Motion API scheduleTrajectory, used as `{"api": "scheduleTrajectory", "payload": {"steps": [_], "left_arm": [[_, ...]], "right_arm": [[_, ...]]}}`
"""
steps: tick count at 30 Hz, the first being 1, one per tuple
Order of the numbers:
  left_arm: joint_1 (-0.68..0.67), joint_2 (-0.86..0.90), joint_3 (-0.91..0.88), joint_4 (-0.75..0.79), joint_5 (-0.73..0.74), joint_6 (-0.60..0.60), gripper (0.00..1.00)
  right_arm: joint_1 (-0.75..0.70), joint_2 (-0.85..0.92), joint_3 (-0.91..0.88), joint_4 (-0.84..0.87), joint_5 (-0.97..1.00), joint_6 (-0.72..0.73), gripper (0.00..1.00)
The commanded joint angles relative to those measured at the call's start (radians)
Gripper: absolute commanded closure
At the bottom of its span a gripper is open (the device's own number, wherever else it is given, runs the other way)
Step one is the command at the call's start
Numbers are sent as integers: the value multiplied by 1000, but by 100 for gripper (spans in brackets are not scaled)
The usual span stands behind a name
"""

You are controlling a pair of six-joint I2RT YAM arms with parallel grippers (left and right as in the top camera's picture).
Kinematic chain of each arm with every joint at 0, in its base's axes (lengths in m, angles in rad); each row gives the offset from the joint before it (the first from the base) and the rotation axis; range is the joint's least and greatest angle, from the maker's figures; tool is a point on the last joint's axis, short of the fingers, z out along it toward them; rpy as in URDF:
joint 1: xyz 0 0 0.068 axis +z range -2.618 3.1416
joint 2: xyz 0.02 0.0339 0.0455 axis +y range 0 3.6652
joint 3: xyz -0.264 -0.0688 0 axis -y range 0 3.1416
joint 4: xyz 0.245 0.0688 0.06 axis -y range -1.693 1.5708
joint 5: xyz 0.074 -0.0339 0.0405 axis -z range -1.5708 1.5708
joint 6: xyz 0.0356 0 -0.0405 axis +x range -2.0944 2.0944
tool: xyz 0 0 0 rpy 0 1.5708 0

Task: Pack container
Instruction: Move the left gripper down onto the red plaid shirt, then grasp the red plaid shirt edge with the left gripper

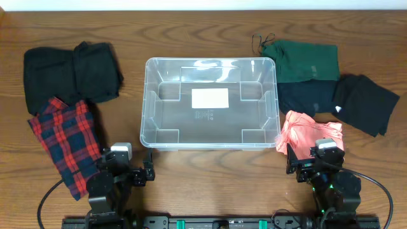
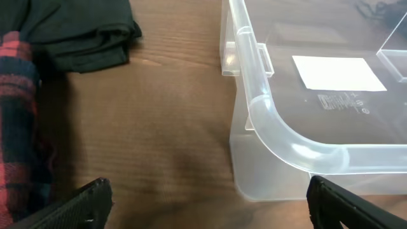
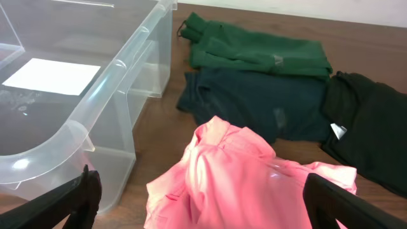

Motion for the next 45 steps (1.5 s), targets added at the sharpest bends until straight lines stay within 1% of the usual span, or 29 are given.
{"api": "scheduleTrajectory", "payload": {"steps": [1,8,13,16,17,21,22,25,30,33,36,40,42,45], "left_arm": [[-4,-5,-13,19,53,-24,2],[-4,-5,-13,41,259,-24,2],[-4,-5,-13,50,266,-23,2],[-4,-3,-13,39,214,-28,2],[-4,0,-13,39,178,-51,2],[-4,36,13,30,-44,-208,2],[-4,62,42,16,-116,-262,2],[-4,147,138,-40,-233,-364,2],[-4,370,392,-131,-243,-372,2],[-4,495,561,-153,-143,-372,2],[-3,568,673,-164,-147,-348,2],[29,635,751,-246,-299,-426,2],[73,665,763,-289,-327,-428,2],[190,713,764,-356,-333,-443,0]], "right_arm": [[-8,-8,-3,1,-8,13,1],[-8,-8,-3,1,-8,13,1],[-8,-8,-3,1,-8,13,1],[-8,-8,-3,1,-8,13,1],[-8,-8,-3,1,-8,13,1],[-8,-8,-3,1,-8,13,1],[-8,-8,-3,1,-8,13,1],[-8,-8,-3,1,-8,13,1],[-8,-8,-3,1,-8,13,1],[-8,-8,-3,1,-8,13,1],[-8,-8,-3,1,-8,13,1],[-8,-8,-3,1,-8,13,1],[-8,-8,-3,1,-8,13,1],[-8,-8,-3,1,-8,13,1]]}}
